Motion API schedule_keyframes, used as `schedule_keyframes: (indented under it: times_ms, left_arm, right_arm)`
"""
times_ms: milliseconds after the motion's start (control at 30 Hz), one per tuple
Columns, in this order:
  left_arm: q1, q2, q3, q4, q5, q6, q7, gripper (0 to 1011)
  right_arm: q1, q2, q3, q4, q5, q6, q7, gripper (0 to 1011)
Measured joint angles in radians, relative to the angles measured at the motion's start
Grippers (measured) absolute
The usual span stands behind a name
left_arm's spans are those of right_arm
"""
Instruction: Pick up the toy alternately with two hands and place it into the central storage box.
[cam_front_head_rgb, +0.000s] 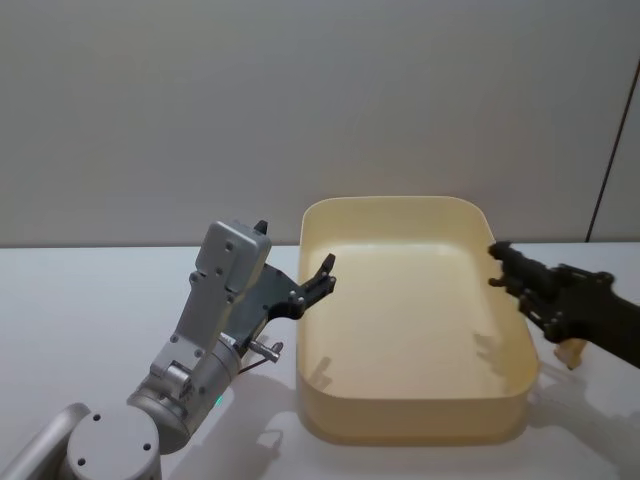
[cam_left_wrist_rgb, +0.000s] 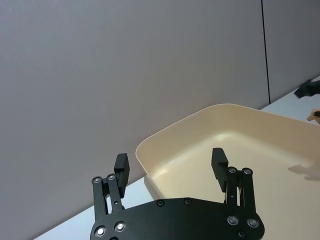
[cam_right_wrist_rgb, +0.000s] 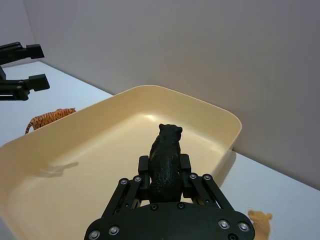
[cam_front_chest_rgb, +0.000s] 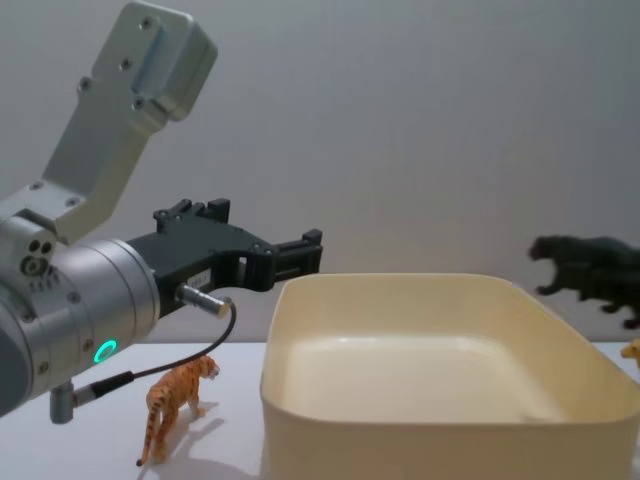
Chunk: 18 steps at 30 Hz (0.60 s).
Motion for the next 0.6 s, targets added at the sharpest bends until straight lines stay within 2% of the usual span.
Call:
schedule_keyframes:
  times_ms: [133,167,200,267,300,400,433,600]
  left_arm:
    - [0.000,0.000,0.000,0.000,0.000,0.000,0.000,1001]
    - [0.000,0.000,0.000,0.000,0.000,0.000,0.000,1001]
    - [0.000,0.000,0.000,0.000,0.000,0.000,0.000,1001]
    - [0.000,0.000,0.000,0.000,0.000,0.000,0.000,1001]
    - [0.000,0.000,0.000,0.000,0.000,0.000,0.000,1001]
    - [0.000,0.000,0.000,0.000,0.000,0.000,0.000,1001]
    - [0.000,0.000,0.000,0.000,0.000,0.000,0.000,1001]
    - [0.000,0.000,0.000,0.000,0.000,0.000,0.000,1001]
  right_arm:
    - [0.052,-0.037,-0.028,0.055,-0.038,0.004,0.013,346]
    - [0.068,-0.049,-0.037,0.072,-0.050,0.006,0.018,407]
    - [0.068,-0.049,-0.037,0.072,-0.050,0.006,0.018,407]
    - [0.088,-0.063,-0.048,0.093,-0.066,0.007,0.023,468]
    - [0.099,-0.071,-0.054,0.105,-0.074,0.008,0.026,531]
    - [0.118,-0.085,-0.065,0.126,-0.089,0.010,0.031,590]
    - [0.122,-0.088,-0.067,0.130,-0.092,0.010,0.032,652]
    - [0.142,-0.102,-0.078,0.151,-0.106,0.012,0.037,765]
